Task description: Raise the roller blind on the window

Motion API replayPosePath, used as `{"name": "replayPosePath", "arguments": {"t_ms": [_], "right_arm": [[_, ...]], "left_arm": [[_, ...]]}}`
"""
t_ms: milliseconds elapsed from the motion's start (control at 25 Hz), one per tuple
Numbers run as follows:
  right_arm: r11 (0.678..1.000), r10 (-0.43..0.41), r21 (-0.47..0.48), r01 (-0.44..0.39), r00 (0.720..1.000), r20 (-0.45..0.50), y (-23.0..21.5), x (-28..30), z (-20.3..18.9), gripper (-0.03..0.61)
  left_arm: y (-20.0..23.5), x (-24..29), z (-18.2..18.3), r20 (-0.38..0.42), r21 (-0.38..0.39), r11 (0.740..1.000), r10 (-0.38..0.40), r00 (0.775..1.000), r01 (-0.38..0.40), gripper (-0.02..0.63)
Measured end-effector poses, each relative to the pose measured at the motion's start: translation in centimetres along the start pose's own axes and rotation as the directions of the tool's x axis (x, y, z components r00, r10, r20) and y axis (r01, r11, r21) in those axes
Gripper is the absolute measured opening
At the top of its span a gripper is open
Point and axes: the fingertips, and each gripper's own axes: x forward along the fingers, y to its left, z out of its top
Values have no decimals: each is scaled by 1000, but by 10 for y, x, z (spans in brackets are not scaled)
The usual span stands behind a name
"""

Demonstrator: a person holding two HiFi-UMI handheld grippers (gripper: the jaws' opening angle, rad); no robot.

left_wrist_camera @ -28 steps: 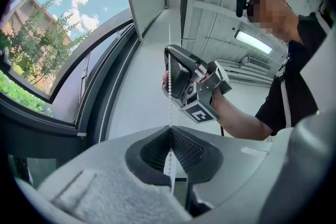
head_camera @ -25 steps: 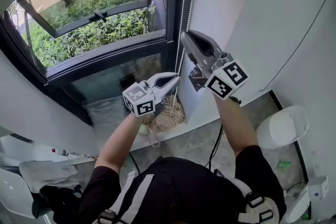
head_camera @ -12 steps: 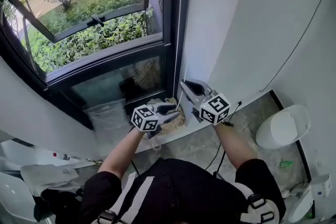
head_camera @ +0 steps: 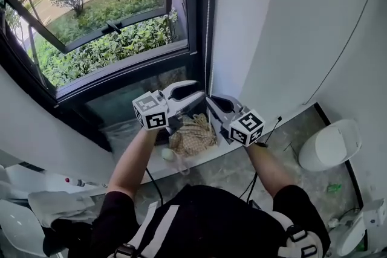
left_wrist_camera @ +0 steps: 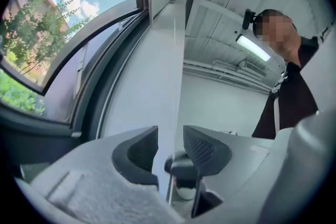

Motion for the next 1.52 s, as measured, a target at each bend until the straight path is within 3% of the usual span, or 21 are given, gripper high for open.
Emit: {"name": "replayPosePath", "arguments": {"t_ms": [160,320,480,640,760,880,1040,1160,1240,1320,1400,1520], "right_arm": [[1000,0,-12,0,1000,-6,2,3,0,14],[1000,5,-15,-5,1000,-13,4,1,0,14],[1000,5,-26,-5,1000,-23,7,1,1,14],[1000,13,-27,-13,1000,-18,9,2,1,14],[1000,13,-18,-13,1000,-9,8,0,1,14],[1000,6,-9,-7,998,-55,7,-2,-19,14],[999,-10,43,20,975,-221,2,-12,-89,14],[994,45,106,-1,909,-413,10,-21,-149,15],[992,93,118,-41,872,-481,19,-26,-167,17],[992,109,112,-63,876,-470,22,-29,-162,29],[991,112,115,-70,906,-407,21,-31,-138,79],[990,108,121,-77,955,-277,16,-33,-84,97]], "left_arm": [[-14,41,71,55,108,992,-79,995,73,156],[-17,52,113,105,128,988,-95,990,81,155],[-27,58,126,112,143,982,-142,984,126,155],[-36,58,131,137,140,978,-175,975,155,20],[-32,57,131,160,97,986,-147,976,133,14],[-27,58,112,119,70,992,-115,986,108,11],[-5,49,42,49,10,999,-51,997,51,11],[4,38,-16,14,-77,997,-12,1000,14,12],[0,32,-35,34,-125,992,-2,999,6,12],[-5,31,-35,56,-122,993,11,998,-4,12],[-6,30,-33,42,-81,996,28,999,-25,12],[2,23,-31,48,-82,995,57,997,-53,12]]}}
